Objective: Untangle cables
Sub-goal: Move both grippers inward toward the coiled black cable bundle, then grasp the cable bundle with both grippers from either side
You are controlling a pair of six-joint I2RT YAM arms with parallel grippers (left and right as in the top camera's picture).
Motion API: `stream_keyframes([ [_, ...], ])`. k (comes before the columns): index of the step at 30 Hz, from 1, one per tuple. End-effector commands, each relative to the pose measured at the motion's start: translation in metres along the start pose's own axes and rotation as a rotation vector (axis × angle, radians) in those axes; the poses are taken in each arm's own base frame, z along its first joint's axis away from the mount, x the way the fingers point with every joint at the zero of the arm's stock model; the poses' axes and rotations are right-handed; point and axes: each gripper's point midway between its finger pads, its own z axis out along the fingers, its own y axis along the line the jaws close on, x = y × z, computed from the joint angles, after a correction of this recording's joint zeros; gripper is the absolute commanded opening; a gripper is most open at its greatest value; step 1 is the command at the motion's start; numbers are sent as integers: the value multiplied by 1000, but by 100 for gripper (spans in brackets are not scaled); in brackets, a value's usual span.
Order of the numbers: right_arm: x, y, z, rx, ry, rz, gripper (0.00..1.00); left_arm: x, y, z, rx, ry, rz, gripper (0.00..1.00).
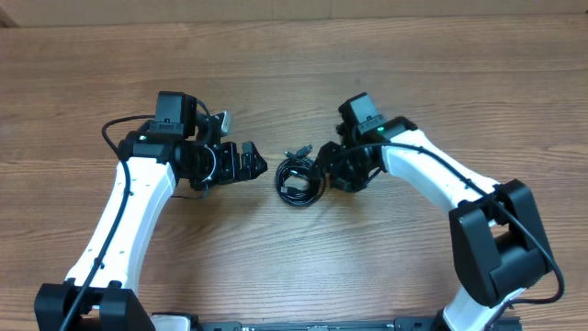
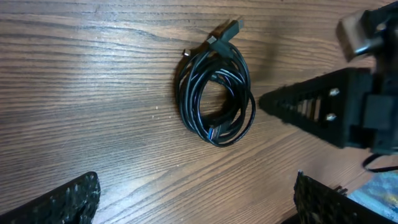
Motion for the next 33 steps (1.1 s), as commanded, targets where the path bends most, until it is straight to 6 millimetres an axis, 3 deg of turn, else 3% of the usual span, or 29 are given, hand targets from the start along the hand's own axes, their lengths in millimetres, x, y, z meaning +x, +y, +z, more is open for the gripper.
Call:
stream_keyframes([
  [1, 8, -9, 10, 41, 3, 60, 52, -6, -8, -3, 18, -11, 10, 100],
  [13, 15, -8, 23, 41, -2, 34, 38, -6, -5, -3, 3, -13, 8, 100],
  [20, 13, -11, 26, 45, -20, 40, 36, -6, -5, -3, 3, -12, 8, 100],
  [31, 7, -7, 27, 22, -45, 12, 17, -6, -5, -3, 3, -10, 7, 99],
  [33, 7, -7, 27, 22, -45, 15, 6, -6, -5, -3, 3, -9, 7, 100],
])
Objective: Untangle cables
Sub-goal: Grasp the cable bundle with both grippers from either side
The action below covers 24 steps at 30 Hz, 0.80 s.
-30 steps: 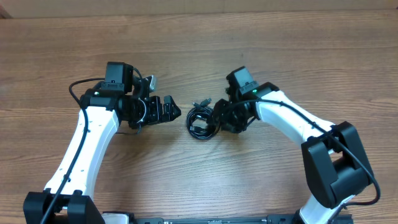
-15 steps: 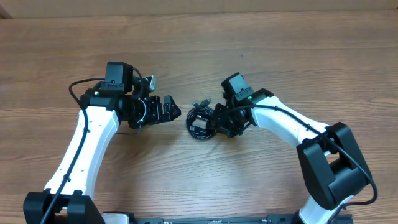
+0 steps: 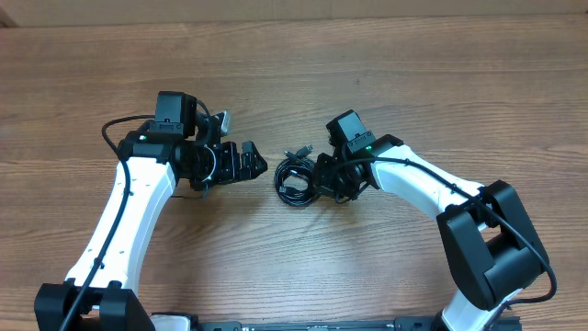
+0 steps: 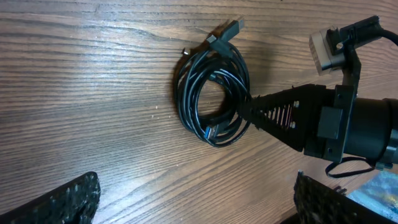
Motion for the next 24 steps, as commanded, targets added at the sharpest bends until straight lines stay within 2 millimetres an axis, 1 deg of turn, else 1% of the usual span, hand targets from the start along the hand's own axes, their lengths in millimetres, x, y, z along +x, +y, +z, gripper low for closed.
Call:
stream_keyframes([
  [1, -1, -3, 3, 8, -3, -2, 4, -6, -5, -3, 4, -10, 8, 100],
  [4, -1, -2, 2, 3, 0, -39, 4, -5, -5, -3, 3, -10, 7, 100],
  [7, 0, 9, -3, -31, 16, -95, 4, -5, -5, -3, 3, -10, 7, 100],
  [11, -7, 34, -29, -71, -3, -140, 4, -4, -9, -3, 23, -4, 7, 99],
  [12, -8, 44, -41, -96, -14, -178, 4, -4, -12, -3, 40, -1, 8, 100],
  [13, -9, 65, -65, -145, -42, -246, 4, -4, -19, -3, 79, 1, 13, 100],
  [16, -7, 98, -106, -232, -97, -342, 4, -4, -25, -4, 114, 4, 17, 100],
  [19, 1, 129, -148, -335, -151, -444, 4, -3, -29, -3, 132, 11, 20, 100],
  [21, 5, 141, -171, -375, -189, -474, 4, -2, -31, -3, 139, 14, 24, 100],
  [24, 9, 151, -193, -411, -232, -504, 4, 1, -36, -1, 145, 24, 32, 100],
])
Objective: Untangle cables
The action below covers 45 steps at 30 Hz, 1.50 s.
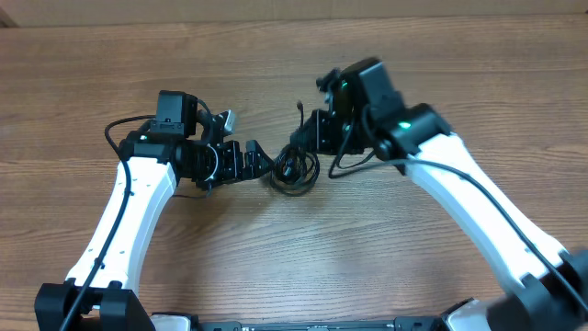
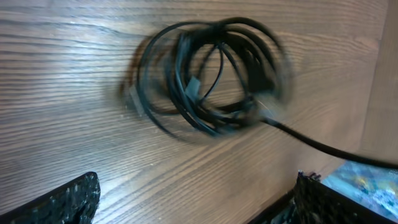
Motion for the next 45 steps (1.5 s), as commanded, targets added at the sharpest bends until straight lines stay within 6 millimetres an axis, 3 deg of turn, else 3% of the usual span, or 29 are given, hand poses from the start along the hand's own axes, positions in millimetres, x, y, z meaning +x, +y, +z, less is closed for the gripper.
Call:
stream_keyframes([
  [1, -8, 36, -32, -96, -58, -94, 4, -2, -17, 1, 46, 8, 20, 100],
  [6, -19, 69, -51, -216, -120, -134, 4, -1, -25, 5, 55, 9, 53, 100],
  [17, -29, 99, -64, -363, -140, -111, 4, -10, -29, 6, 66, -23, 49, 100],
  [22, -41, 112, -76, -421, -177, -122, 4, 1, -40, 8, 111, 24, 16, 100],
  [32, -53, 133, -96, -529, -207, -113, 4, 3, -49, 11, 132, 34, -17, 100],
  [42, -63, 155, -117, -646, -223, -77, 4, -12, -58, 12, 157, -15, -118, 100],
  [45, -62, 167, -127, -704, -216, -100, 4, -23, -45, 13, 79, -74, -115, 89],
])
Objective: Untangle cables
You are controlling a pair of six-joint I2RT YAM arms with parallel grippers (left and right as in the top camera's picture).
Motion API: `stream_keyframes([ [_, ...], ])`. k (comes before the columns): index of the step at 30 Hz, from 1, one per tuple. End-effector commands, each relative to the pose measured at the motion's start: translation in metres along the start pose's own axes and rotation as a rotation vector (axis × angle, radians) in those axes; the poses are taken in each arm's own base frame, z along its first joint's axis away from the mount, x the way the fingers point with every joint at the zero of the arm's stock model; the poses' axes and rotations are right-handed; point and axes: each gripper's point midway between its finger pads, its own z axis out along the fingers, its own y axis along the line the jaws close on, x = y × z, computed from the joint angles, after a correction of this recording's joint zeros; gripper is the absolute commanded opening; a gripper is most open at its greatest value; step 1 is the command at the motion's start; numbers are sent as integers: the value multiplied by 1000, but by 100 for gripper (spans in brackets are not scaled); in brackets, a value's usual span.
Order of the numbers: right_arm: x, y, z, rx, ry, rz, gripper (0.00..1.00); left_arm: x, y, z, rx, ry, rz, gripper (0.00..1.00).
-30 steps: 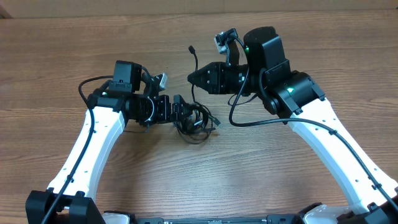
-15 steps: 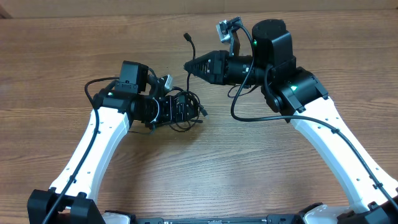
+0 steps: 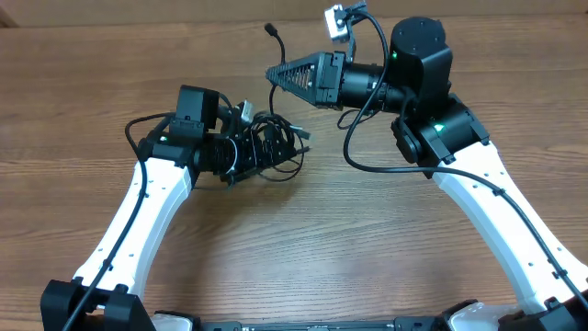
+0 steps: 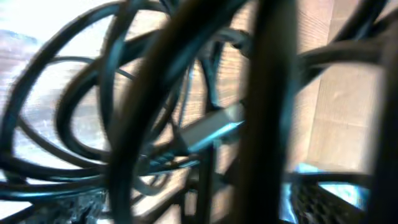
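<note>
A tangled bundle of black cables (image 3: 278,147) lies on the wooden table, with a silver plug (image 3: 301,134) sticking out at its right. My left gripper (image 3: 255,152) is pushed into the bundle. In the left wrist view blurred cable loops (image 4: 81,112) and a silver plug (image 4: 211,129) fill the picture, and the fingers (image 4: 323,199) show spread at the bottom corners. My right gripper (image 3: 273,74) is raised beyond the bundle, pointing left, shut on a thin black cable whose end (image 3: 270,28) stands up above it.
The wood table (image 3: 110,74) runs to a pale far edge at the top of the overhead view. The right arm's own black camera lead (image 3: 354,138) hangs in a loop beside the bundle.
My right gripper was low at the bundle's right side; now it is raised toward the far edge with a cable end in it. My left gripper has moved right, into the bundle.
The coil lay between both grippers, with the left one open and the right one beside the coil. Then the right fingers were at the coil's right edge. Then the coil lay shifted toward the left gripper and loosened. Now a strand is lifted out of it.
</note>
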Motion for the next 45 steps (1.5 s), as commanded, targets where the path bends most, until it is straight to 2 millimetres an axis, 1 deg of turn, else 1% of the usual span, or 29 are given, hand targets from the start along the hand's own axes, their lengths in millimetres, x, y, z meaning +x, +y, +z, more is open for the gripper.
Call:
stream_keyframes([
  [1, -3, 45, -10, -107, 17, -21, 4, -15, 9, -1, -86, -69, -30, 86],
  [3, -3, 48, -10, -116, 16, -18, 4, -24, 24, -4, -167, -124, -67, 77],
  [5, -6, 46, -12, -111, 11, -15, 4, -34, 38, -9, -244, -184, -88, 65],
  [8, -10, 42, -20, -107, 13, -11, 4, -54, 64, -24, -391, -301, -91, 24],
  [9, -11, 41, -22, -107, 14, -11, 4, -56, 67, -26, -411, -318, -100, 17],
  [10, -12, 41, -24, -107, 14, -11, 4, -58, 69, -28, -418, -328, -109, 13],
  [11, -14, 40, -27, -107, 15, -12, 4, -59, 70, -29, -416, -334, -114, 5],
  [12, -15, 37, -30, -102, 14, -8, 4, -60, 70, -30, -413, -335, -116, 4],
  [14, -22, 27, -37, -71, -3, 11, 4, -62, 71, -32, -413, -345, -117, 4],
  [16, -31, 12, -48, -28, -32, 25, 4, -66, 69, -36, -407, -353, -87, 4],
  [18, -42, -6, -62, 31, -76, 49, 4, -69, 58, -40, -376, -347, -17, 4],
  [20, -53, -25, -77, 95, -125, 67, 4, -70, 37, -45, -312, -334, 77, 4],
  [23, -69, -54, -103, 203, -212, 89, 4, -68, -6, -57, -185, -328, 229, 4],
  [24, -73, -64, -112, 246, -243, 103, 4, -67, -22, -64, -139, -334, 278, 4],
  [26, -80, -85, -132, 339, -302, 128, 4, -65, -48, -80, -79, -362, 354, 4],
  [27, -81, -95, -142, 385, -323, 139, 4, -65, -59, -90, -63, -386, 378, 4],
  [29, -80, -109, -155, 449, -341, 158, 4, -64, -75, -107, -43, -433, 413, 4],
  [32, -73, -134, -173, 577, -361, 197, 4, -59, -97, -132, -16, -498, 465, 4],
  [34, -65, -152, -185, 686, -376, 225, 4, -55, -107, -144, -5, -527, 500, 4],
  [36, -57, -164, -194, 762, -375, 248, 4, -47, -118, -152, 27, -537, 532, 4],
  [38, -50, -166, -194, 773, -344, 250, 4, -41, -125, -154, 53, -532, 554, 4],
  [39, -47, -164, -190, 754, -318, 242, 4, -38, -127, -152, 59, -525, 559, 4],
  [40, -44, -159, -184, 721, -287, 231, 6, -36, -128, -149, 64, -513, 555, 4],
  [42, -37, -146, -171, 623, -214, 204, 20, -31, -130, -140, 70, -481, 557, 4],
  [43, -33, -137, -163, 566, -176, 188, 30, -29, -131, -135, 72, -465, 559, 4],
  [45, -27, -123, -152, 480, -121, 163, 47, -27, -133, -126, 78, -436, 562, 4],
])
